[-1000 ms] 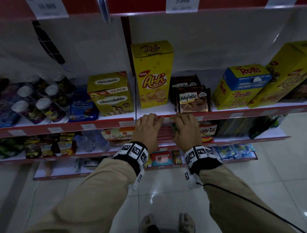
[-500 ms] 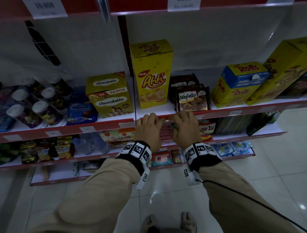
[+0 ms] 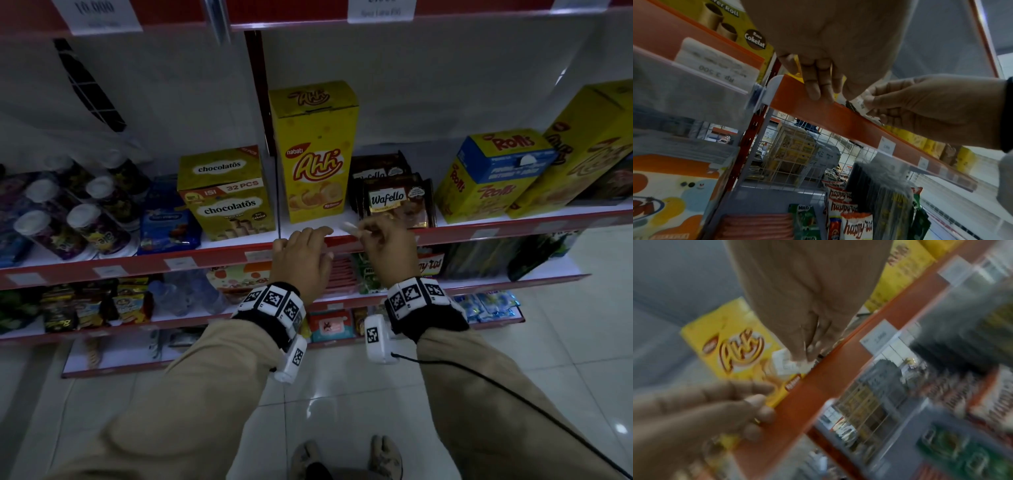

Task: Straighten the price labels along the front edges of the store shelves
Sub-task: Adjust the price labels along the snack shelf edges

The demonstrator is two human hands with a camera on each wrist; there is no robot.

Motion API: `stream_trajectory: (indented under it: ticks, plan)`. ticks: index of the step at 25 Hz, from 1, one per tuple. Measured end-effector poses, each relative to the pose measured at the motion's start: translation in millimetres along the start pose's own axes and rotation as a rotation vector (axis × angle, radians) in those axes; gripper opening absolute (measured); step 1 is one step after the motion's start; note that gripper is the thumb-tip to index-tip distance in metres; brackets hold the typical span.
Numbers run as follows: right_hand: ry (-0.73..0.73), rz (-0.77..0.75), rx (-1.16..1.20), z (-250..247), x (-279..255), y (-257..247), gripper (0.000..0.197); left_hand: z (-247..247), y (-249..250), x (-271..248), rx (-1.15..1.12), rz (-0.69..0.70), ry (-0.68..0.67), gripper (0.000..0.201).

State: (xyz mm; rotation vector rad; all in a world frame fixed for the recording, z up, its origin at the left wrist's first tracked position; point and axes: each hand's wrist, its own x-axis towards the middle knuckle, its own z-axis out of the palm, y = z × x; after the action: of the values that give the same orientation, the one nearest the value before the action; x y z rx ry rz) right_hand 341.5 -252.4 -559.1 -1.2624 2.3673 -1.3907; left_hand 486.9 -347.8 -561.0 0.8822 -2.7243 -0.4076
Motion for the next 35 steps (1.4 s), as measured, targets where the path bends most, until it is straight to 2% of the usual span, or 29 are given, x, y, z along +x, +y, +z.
stream_trajectory:
  ticks: [2,5,8,11,14,16,18,20,24,29,35]
  plan:
    - [0.021,0.146,0.235,4.3,2.2,-7.0,0.012,-0.1,-1.6,1.8,-0.087,-0.034,0.025,0.035]
    - [-0.026,0.302,0.531,12.5,-1.1,-18.8,0.024,0.5,-0.7,4.3,-0.141,-0.071,0.048,0.036]
    - [-0.104,0.329,0.554,19.7,-7.8,-22.8,0.03,1.6,-0.2,6.9,-0.133,-0.098,0.057,0.031]
    - [-0.105,0.239,0.44,20.7,-10.2,-20.8,0.03,0.6,-3.0,8.0,-0.064,-0.102,0.064,0.018]
    - [-0.107,0.04,0.231,15.5,-5.1,-18.5,0.029,-3.5,-5.2,9.4,0.051,-0.054,0.038,0.014]
    - [-0.149,-0.116,0.016,12.0,3.1,-16.6,0.02,-7.1,-5.3,10.9,0.08,-0.024,0.029,0.014]
    - [-0.209,-0.204,-0.091,9.4,10.7,-16.0,0.014,-9.9,-6.4,11.9,0.095,-0.008,0.018,0.015]
    - [-0.218,-0.179,-0.046,6.2,15.0,-14.5,0.011,-11.8,-9.5,11.4,0.092,-0.001,0.014,0.015]
    - [-0.144,-0.084,0.046,4.2,16.3,-10.1,0.009,-14.1,-18.0,7.2,0.058,0.003,0.035,0.018]
    - [-0.13,-0.171,0.044,7.0,10.5,-9.3,0.009,-15.2,-22.3,3.5,-0.033,0.005,0.068,0.024]
    - [-0.124,-0.166,-0.006,11.2,9.0,-6.9,0.01,-9.9,-19.2,3.2,0.062,0.016,0.022,0.031]
